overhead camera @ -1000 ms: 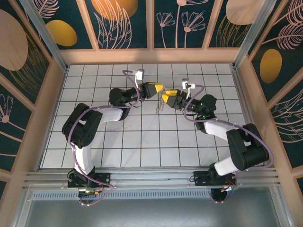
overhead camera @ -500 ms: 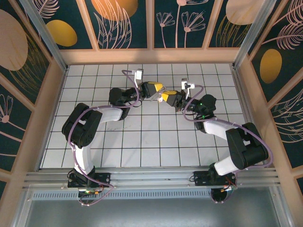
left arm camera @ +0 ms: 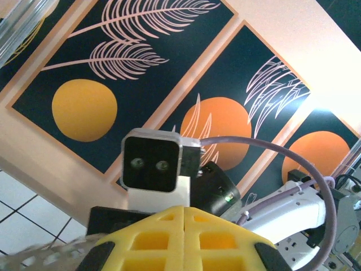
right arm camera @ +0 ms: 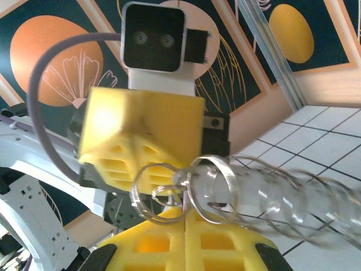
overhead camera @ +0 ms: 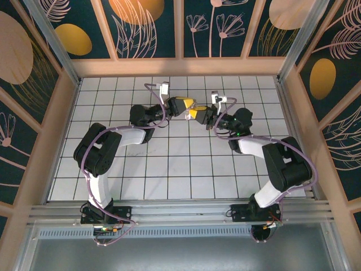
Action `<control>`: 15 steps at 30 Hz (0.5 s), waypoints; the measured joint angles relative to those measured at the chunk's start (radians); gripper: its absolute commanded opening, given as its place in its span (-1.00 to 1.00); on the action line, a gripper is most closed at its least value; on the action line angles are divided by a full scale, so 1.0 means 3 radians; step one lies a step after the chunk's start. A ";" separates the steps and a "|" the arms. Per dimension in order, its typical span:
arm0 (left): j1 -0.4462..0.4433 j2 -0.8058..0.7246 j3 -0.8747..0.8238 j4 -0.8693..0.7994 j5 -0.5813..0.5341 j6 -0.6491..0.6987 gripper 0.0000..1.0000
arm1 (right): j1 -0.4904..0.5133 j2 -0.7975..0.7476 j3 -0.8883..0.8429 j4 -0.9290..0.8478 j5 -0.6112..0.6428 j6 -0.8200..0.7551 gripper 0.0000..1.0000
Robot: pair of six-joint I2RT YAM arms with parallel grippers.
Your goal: Put the keys on the keyring
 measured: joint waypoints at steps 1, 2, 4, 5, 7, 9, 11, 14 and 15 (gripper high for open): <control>-0.0001 0.0000 0.0000 0.0004 0.0000 0.0000 -1.00 | 0.0000 0.0013 0.0000 -0.0020 0.0001 0.0000 -1.00; -0.0001 0.0000 0.0000 0.0004 0.0001 0.0000 -1.00 | 0.0000 0.0024 -0.0001 -0.0034 0.0004 0.0000 -1.00; -0.0004 0.0000 0.0000 0.0005 0.0004 0.0000 -1.00 | 0.0000 0.0037 -0.0001 -0.0058 0.0014 0.0000 -1.00; -0.0009 0.0000 0.0000 0.0004 0.0004 0.0000 -1.00 | 0.0000 0.0038 -0.0001 -0.0081 0.0020 0.0001 -1.00; -0.0015 0.0000 0.0000 0.0005 0.0005 0.0000 -1.00 | 0.0000 0.0041 -0.0003 -0.0089 0.0027 0.0001 -1.00; -0.0020 -0.0001 0.0000 0.0005 0.0006 0.0000 -1.00 | 0.0000 0.0041 -0.0003 -0.0089 0.0029 0.0000 -1.00; -0.0020 -0.0001 0.0000 0.0004 0.0015 0.0000 -1.00 | -0.0004 0.0041 -0.0003 -0.0090 0.0034 0.0000 -1.00; -0.0020 -0.0005 0.0000 0.0005 0.0014 0.0000 -1.00 | -0.0010 0.0041 -0.0003 -0.0092 0.0036 0.0001 -1.00; -0.0020 -0.0010 0.0000 0.0004 0.0014 0.0001 -1.00 | -0.0013 0.0041 -0.0003 -0.0089 0.0036 0.0001 -1.00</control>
